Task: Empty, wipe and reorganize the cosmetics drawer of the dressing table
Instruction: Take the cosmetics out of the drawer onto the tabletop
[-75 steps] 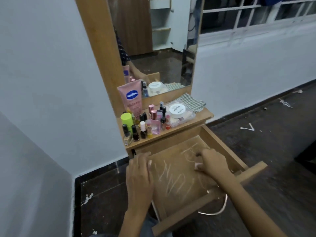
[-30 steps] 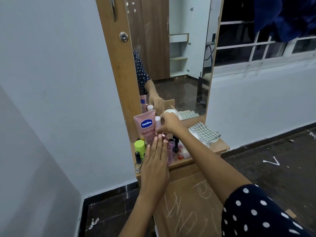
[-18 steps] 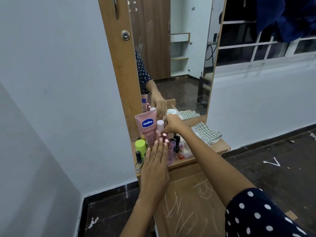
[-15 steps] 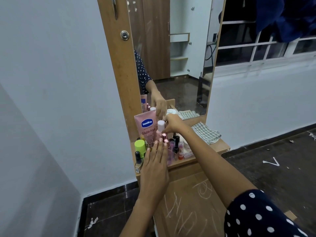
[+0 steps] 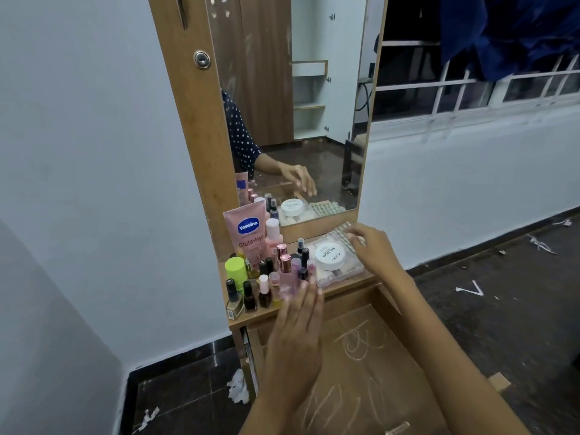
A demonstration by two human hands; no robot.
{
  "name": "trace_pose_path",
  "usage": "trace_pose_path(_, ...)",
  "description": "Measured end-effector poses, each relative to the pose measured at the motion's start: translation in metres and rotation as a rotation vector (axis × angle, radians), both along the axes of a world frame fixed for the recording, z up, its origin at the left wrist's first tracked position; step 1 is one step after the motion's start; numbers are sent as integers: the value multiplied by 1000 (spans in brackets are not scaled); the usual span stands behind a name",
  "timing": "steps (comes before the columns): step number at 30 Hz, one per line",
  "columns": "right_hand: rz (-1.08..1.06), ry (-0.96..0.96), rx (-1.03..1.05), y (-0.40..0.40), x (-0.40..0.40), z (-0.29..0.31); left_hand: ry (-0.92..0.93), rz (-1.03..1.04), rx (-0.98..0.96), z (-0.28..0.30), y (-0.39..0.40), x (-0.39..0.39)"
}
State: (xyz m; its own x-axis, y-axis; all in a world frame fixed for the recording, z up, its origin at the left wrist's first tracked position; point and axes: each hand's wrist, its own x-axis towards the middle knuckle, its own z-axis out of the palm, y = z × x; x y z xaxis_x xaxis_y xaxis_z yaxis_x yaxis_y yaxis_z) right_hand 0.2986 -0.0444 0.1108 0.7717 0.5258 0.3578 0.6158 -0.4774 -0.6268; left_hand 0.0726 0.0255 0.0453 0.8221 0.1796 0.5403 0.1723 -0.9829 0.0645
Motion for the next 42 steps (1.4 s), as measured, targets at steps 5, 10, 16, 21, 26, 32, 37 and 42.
trace_pose_path(5, 83, 20, -230, -37, 12, -44, 159, -67, 85, -26, -26, 18)
trace_pose_path(10, 90, -94, -341, -41, 18, -54, 277, -29, 109, -28, -29, 46)
trace_pose_path(16, -43, -236, -497, -35, 13, -54, 317, 72, 262, -12, -22, 74)
trace_pose_path(21, -96, -272, -570, -37, 13, -48, 337, 54, 263, -3, -15, 90)
trace_pose_path(26, 69, -163, -427, -40, 17, -47, 378, 74, 270, -3, -18, 91)
trace_pose_path(32, 120, -115, -445, -46, 10, -52, 447, 142, 275, 2, -21, 98)
trace_pose_path(37, 10, -183, -582, -36, 13, -44, 508, 154, 272, 7, -19, 100)
trace_pose_path(42, 219, -9, -502, -39, 17, -35, 468, 89, 194, 10, -17, 98)
